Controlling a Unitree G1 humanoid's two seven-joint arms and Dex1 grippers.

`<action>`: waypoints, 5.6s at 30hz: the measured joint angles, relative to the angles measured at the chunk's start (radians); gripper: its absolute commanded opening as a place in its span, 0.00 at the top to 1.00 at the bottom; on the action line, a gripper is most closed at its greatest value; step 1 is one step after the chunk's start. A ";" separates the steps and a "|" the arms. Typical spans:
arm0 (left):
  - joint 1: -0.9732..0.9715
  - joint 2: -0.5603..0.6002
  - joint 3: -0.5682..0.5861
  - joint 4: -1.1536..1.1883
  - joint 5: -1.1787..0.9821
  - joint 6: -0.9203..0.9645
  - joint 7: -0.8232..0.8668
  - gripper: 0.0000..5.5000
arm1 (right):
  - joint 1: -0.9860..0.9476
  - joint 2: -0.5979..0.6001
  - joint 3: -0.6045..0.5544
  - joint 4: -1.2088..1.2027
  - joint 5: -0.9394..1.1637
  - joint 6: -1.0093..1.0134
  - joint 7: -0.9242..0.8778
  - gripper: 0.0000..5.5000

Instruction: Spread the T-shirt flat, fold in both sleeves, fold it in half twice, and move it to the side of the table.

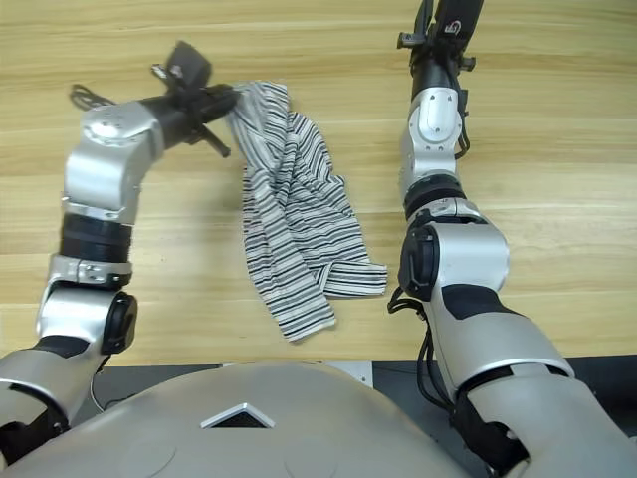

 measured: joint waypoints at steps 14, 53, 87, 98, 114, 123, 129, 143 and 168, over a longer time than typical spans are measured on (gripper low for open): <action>0.170 0.245 0.089 0.084 0.004 -0.110 -0.031 0.98 | 0.000 0.001 -0.010 -0.010 0.008 -0.025 0.021 0.71; 0.112 0.490 0.150 0.193 0.149 -0.244 0.118 0.71 | -0.045 0.045 0.177 -0.038 -0.101 0.099 0.414 0.71; -0.123 0.263 -0.279 0.713 0.398 -0.488 0.137 0.71 | -0.090 -0.042 0.464 0.051 -0.370 0.545 0.654 0.71; -0.093 0.129 -0.182 0.411 0.158 -0.875 0.071 0.71 | -0.012 -0.178 0.454 -0.021 -0.318 0.392 0.951 0.71; 0.211 0.238 -0.232 -0.207 0.089 -0.737 -0.196 0.71 | 0.149 -0.348 0.483 -0.559 -0.327 0.294 0.971 0.71; 0.374 0.343 -0.283 -0.410 0.084 -0.575 -0.308 0.71 | 0.449 -0.283 0.551 -1.105 -0.127 0.569 1.128 0.71; 0.377 0.347 -0.340 -0.249 0.163 -0.608 -0.309 0.71 | 0.503 -0.233 0.631 -1.103 -0.109 0.631 1.139 0.71; 0.464 0.506 -0.341 -0.253 0.183 -0.723 -0.367 0.71 | 0.295 -0.216 0.709 -0.667 -0.106 0.571 1.237 0.71; 0.524 0.645 -0.113 -0.594 0.065 -0.562 -0.412 0.71 | 0.324 -0.316 0.706 -0.725 -0.113 0.530 1.234 0.71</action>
